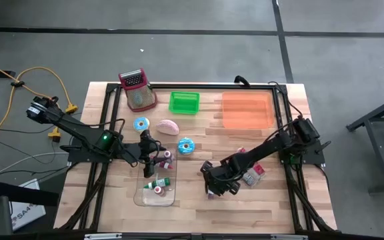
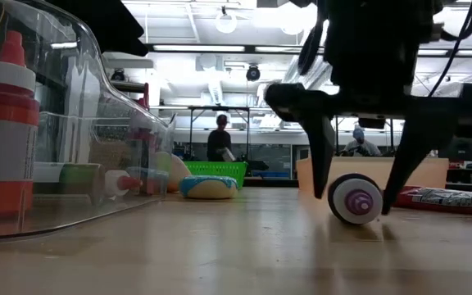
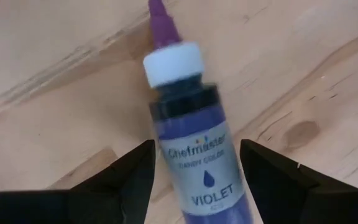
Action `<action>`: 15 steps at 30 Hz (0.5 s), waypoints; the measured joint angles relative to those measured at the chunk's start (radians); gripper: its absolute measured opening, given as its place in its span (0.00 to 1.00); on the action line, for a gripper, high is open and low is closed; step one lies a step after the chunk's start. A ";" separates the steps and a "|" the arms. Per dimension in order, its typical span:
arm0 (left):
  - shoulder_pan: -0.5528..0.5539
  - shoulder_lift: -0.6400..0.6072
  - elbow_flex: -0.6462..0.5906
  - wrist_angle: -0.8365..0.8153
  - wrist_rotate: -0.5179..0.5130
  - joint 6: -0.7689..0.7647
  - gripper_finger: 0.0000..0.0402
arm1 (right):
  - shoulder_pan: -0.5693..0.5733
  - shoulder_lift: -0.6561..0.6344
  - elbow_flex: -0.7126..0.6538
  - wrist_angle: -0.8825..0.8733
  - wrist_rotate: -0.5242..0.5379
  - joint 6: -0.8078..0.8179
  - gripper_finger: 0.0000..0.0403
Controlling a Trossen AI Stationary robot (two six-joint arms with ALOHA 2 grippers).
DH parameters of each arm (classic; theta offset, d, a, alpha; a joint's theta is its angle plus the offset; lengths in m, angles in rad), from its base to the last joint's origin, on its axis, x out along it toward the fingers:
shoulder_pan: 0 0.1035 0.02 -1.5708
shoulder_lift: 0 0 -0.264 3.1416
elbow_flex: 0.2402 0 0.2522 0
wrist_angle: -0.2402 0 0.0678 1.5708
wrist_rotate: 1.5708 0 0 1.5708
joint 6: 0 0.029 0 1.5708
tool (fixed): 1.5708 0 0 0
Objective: Pick & Place Food Item
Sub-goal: Put the violet food coloring bottle into the transparent bin
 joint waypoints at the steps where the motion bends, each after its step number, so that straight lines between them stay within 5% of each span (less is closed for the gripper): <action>1: 0.000 0.000 0.000 0.000 0.000 0.000 0.46 | 0.000 0.000 0.000 -0.003 0.000 0.001 0.55; 15: 0.000 0.000 0.000 0.000 0.000 0.000 0.46 | 0.000 -0.001 0.000 0.003 -0.002 0.015 0.34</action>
